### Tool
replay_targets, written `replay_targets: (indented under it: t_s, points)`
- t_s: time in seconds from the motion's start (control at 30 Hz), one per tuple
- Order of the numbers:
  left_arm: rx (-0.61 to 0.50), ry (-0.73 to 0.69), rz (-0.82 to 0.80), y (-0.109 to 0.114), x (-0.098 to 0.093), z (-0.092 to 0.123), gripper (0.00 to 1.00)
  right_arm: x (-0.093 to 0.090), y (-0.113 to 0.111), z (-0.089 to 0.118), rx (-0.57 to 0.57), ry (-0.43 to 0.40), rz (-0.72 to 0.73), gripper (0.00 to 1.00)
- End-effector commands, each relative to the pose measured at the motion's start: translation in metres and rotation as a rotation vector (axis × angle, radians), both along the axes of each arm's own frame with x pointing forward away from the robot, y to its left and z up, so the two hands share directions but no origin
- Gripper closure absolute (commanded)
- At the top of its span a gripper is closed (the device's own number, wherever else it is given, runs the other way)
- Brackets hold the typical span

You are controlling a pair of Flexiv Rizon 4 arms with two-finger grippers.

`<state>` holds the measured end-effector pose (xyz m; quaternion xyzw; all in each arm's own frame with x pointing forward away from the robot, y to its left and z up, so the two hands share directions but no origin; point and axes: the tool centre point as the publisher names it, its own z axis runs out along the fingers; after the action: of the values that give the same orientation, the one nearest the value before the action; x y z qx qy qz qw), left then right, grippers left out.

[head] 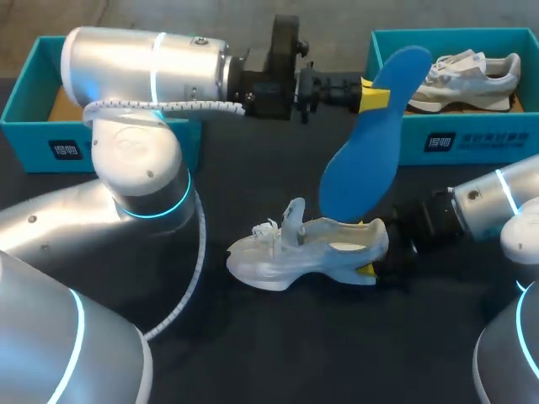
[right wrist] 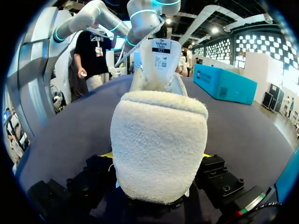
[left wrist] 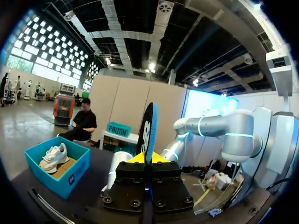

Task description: Take the shoe out of the shoebox, open the shoe tongue, remove and reinsert the insole, then place the shoe into the shoebox

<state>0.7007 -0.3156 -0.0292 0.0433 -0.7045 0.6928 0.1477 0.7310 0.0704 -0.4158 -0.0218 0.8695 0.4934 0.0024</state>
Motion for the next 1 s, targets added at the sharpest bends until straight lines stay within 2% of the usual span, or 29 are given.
replay_targets:
  t_s: [0.03, 0.33, 1.0]
  points:
    - [-0.148, 0.067, 0.010, 0.009, -0.007, 0.004, 1.00, 0.001, 0.000, -0.006, -0.003, -0.001, -0.001, 1.00]
    - [-0.251, 0.130, 0.088, 0.025, -0.022, 0.027, 1.00, 0.001, 0.000, -0.006, -0.003, -0.001, -0.001, 1.00]
    - [-0.251, 0.130, 0.088, 0.025, -0.022, 0.027, 1.00, 0.001, 0.000, -0.006, -0.003, -0.001, -0.001, 1.00]
